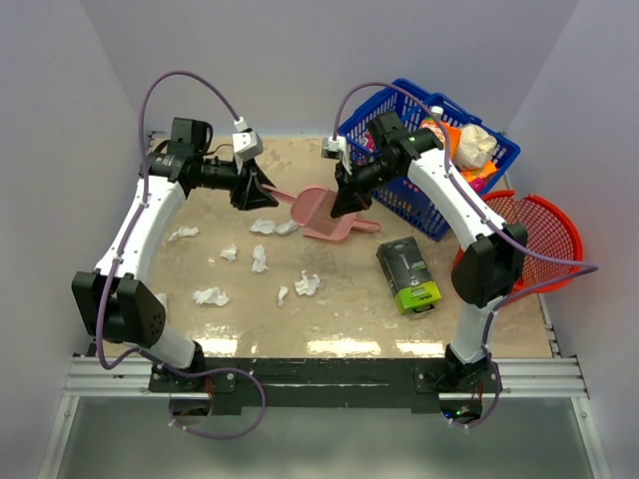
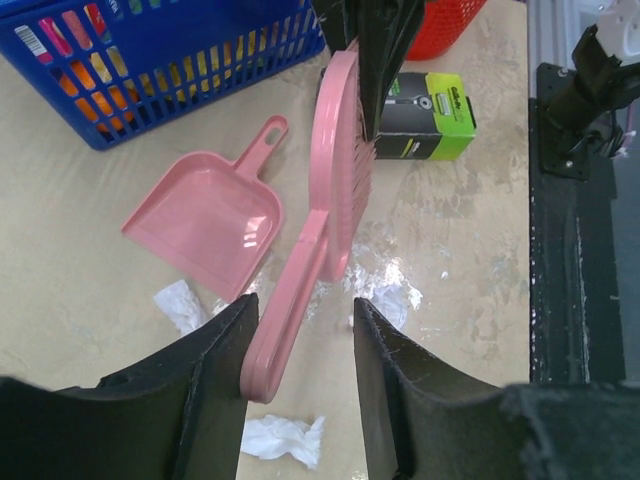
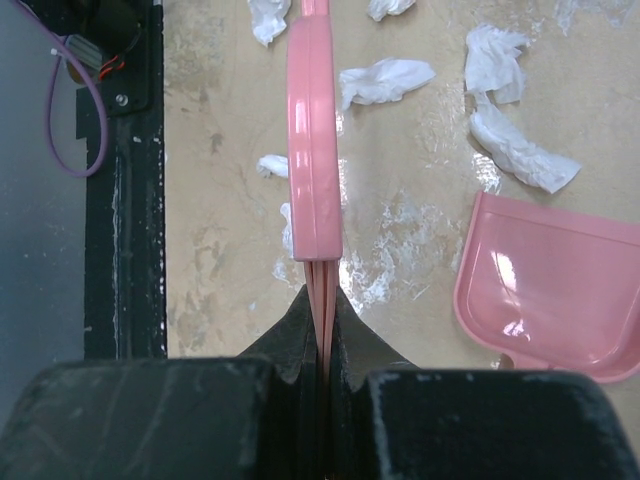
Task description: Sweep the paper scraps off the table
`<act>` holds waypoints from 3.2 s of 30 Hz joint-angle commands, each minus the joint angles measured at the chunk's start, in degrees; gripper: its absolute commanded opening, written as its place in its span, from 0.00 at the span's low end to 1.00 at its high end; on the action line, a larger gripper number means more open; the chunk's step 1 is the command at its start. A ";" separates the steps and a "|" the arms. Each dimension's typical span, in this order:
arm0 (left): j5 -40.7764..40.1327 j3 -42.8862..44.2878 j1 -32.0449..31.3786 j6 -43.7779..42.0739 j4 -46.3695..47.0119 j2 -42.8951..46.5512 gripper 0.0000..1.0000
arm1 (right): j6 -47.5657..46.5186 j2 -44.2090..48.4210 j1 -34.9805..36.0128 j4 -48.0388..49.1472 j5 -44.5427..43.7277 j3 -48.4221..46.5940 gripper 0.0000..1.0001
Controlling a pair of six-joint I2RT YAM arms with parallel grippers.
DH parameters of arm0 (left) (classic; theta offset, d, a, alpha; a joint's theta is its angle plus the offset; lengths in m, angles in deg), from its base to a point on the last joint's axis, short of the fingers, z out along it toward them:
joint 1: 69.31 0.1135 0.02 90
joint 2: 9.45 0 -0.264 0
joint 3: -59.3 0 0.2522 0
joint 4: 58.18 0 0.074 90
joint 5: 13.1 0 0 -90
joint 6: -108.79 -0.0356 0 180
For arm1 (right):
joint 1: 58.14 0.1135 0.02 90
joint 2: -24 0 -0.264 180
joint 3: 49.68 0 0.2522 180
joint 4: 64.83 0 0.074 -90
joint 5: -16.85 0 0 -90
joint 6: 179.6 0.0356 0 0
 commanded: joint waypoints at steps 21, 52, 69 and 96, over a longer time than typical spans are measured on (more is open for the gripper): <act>11.97 -3.00 -0.38 15.55 11.79 -1.62 0.28 | 4.97 0.25 0.30 3.75 5.71 -2.57 0.00; -8.22 -13.53 7.00 18.08 13.33 7.51 0.00 | 17.54 11.67 -1.55 17.90 -21.34 11.20 0.88; -41.48 -13.54 9.62 30.32 25.24 14.38 0.00 | -1.09 -5.54 6.19 17.82 -46.12 5.34 0.78; -38.47 -17.32 18.86 29.62 27.34 18.59 0.00 | -6.02 -13.55 3.82 10.70 -48.87 7.53 0.64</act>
